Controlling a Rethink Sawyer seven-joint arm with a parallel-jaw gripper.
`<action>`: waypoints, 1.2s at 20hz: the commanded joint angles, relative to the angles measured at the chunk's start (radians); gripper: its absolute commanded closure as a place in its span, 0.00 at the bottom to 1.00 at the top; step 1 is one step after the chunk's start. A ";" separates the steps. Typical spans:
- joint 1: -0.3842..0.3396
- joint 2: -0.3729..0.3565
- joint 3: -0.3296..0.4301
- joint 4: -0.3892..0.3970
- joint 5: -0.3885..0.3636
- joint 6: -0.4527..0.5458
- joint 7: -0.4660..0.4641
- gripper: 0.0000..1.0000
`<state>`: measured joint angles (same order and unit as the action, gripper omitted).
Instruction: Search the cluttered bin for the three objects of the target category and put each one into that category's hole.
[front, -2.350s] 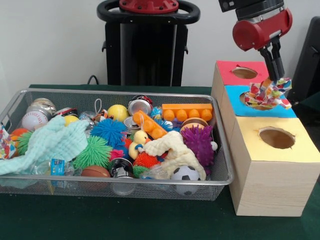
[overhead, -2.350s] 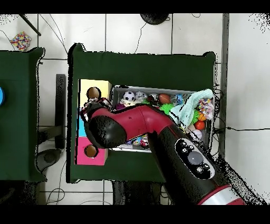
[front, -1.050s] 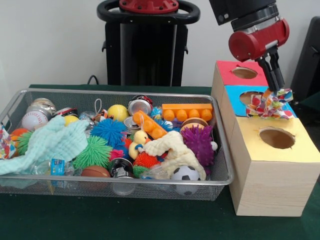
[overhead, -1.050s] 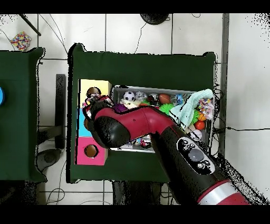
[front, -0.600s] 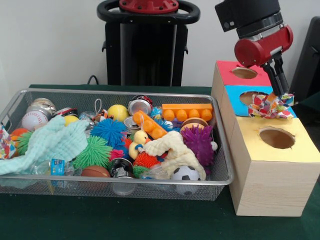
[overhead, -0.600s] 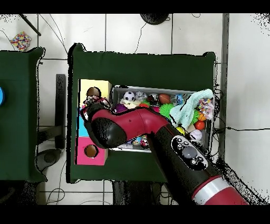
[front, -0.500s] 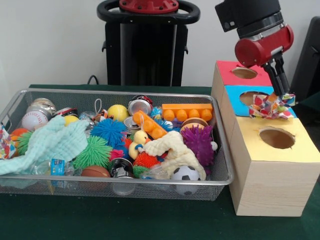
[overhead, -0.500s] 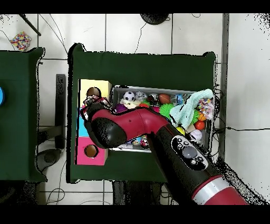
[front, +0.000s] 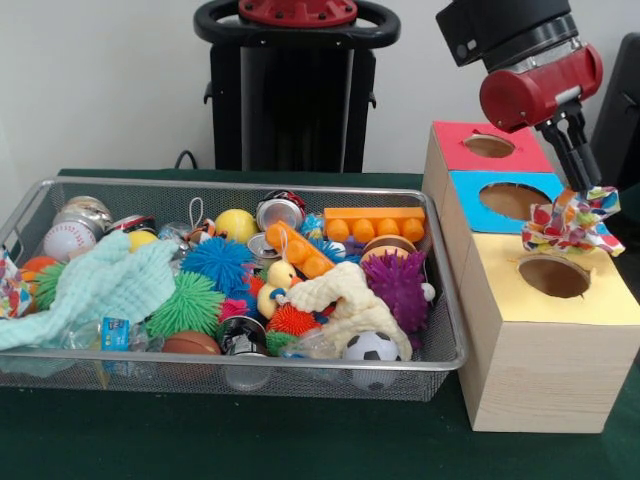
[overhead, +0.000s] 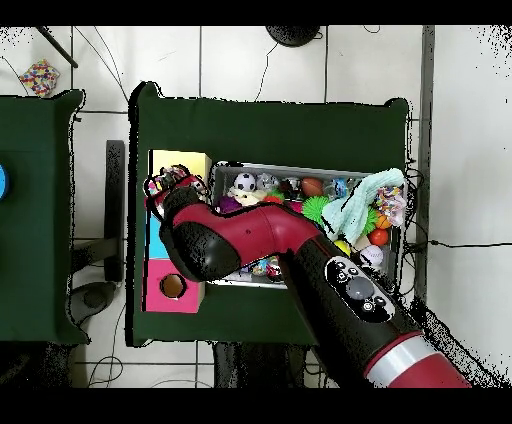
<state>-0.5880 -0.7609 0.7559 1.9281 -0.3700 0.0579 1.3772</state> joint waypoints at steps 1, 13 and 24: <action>-0.027 0.006 -0.028 0.053 -0.060 -0.042 0.123 1.00; -0.002 0.032 -0.070 0.002 -0.076 -0.012 0.093 1.00; 0.012 0.003 -0.093 0.002 -0.103 -0.039 0.102 1.00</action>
<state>-0.5774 -0.7588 0.7262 1.9279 -0.4137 0.0409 1.3772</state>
